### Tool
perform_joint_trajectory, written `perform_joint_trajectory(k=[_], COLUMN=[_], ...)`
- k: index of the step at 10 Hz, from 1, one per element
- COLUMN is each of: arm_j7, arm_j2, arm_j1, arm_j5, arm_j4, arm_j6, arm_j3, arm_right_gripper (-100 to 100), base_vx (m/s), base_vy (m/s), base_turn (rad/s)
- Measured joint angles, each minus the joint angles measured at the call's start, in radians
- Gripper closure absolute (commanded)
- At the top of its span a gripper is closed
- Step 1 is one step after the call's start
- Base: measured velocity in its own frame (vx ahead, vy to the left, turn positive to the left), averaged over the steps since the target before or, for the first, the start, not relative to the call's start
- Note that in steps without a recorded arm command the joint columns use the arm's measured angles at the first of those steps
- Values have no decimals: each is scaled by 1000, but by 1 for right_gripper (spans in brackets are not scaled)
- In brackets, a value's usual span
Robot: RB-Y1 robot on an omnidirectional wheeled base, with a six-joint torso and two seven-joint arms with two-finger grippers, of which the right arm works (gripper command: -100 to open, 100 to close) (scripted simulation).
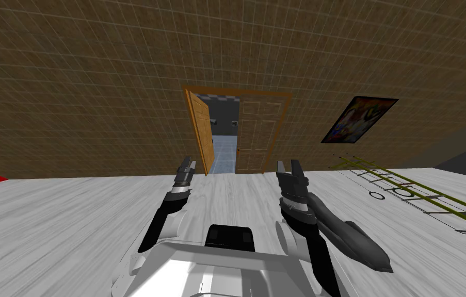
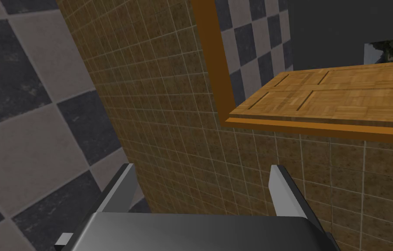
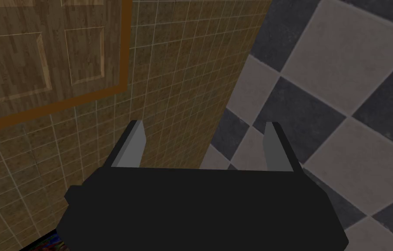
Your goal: Push the door open
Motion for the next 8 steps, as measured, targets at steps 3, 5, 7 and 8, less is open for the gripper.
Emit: perform_joint_trajectory(k=[3,5,7,8], arm_j7=[-6,-12,-19,-21], arm_j2=[-15,-24,-35,-38], arm_j1=[-20,-34,-46,-55], arm_j5=[-2,-3,-7,-7], arm_j4=[49,87,122,148], arm_j6=[-5,-8,-15,-20], arm_j3=[18,37,45,55], arm_right_gripper=[-100,-100,-100,-100], base_vx=[138,147,130,153], base_vy=[18,33,1,-1], base_turn=[-56,-78,-66,-86])
